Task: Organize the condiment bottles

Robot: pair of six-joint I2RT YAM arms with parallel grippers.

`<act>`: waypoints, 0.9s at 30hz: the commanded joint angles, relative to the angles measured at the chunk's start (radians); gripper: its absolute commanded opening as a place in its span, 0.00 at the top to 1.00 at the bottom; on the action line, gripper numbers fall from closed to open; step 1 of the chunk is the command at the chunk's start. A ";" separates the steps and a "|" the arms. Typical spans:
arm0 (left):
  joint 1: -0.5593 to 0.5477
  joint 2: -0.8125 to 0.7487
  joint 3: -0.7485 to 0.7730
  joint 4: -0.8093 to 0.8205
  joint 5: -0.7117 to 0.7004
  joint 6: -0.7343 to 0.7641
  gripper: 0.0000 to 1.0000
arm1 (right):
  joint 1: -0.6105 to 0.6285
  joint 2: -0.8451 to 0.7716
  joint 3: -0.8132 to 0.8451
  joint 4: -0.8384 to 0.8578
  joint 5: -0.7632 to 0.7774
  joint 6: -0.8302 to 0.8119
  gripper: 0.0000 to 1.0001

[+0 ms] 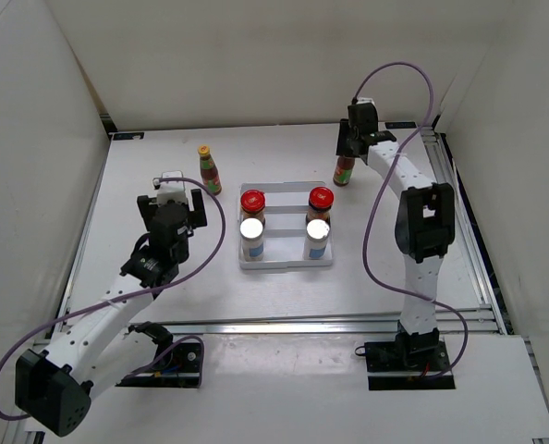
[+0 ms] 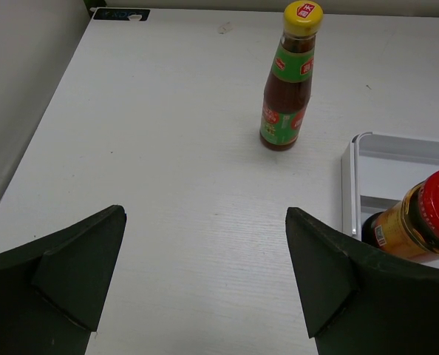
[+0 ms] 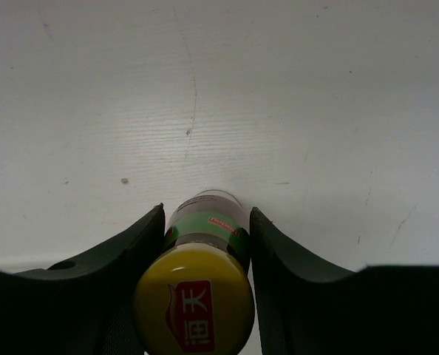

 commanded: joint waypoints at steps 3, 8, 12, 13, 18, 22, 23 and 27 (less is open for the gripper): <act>0.003 0.006 0.024 0.005 -0.029 -0.019 0.00 | 0.005 -0.009 0.102 -0.024 0.049 0.011 1.00; 0.003 0.026 0.024 0.005 -0.029 -0.028 0.00 | 0.028 -0.161 0.068 0.017 0.080 -0.041 1.00; 0.003 0.035 0.024 0.005 -0.019 -0.037 0.00 | 0.080 -0.230 0.068 0.018 0.069 -0.093 1.00; 0.003 0.035 0.034 0.005 -0.019 -0.037 0.00 | 0.081 -0.241 0.068 0.018 0.045 -0.093 1.00; 0.003 0.044 0.034 -0.006 -0.037 -0.037 0.00 | 0.126 -0.310 0.010 0.004 -0.081 -0.093 1.00; 0.003 0.054 0.034 -0.006 -0.046 -0.037 0.00 | 0.136 -0.328 -0.033 -0.005 -0.181 -0.050 1.00; 0.003 0.054 0.034 -0.006 -0.046 -0.037 0.00 | 0.136 -0.328 -0.042 -0.005 -0.214 -0.050 1.00; 0.003 0.054 0.044 -0.006 -0.046 -0.046 0.00 | 0.157 -0.328 -0.093 -0.016 -0.253 -0.061 1.00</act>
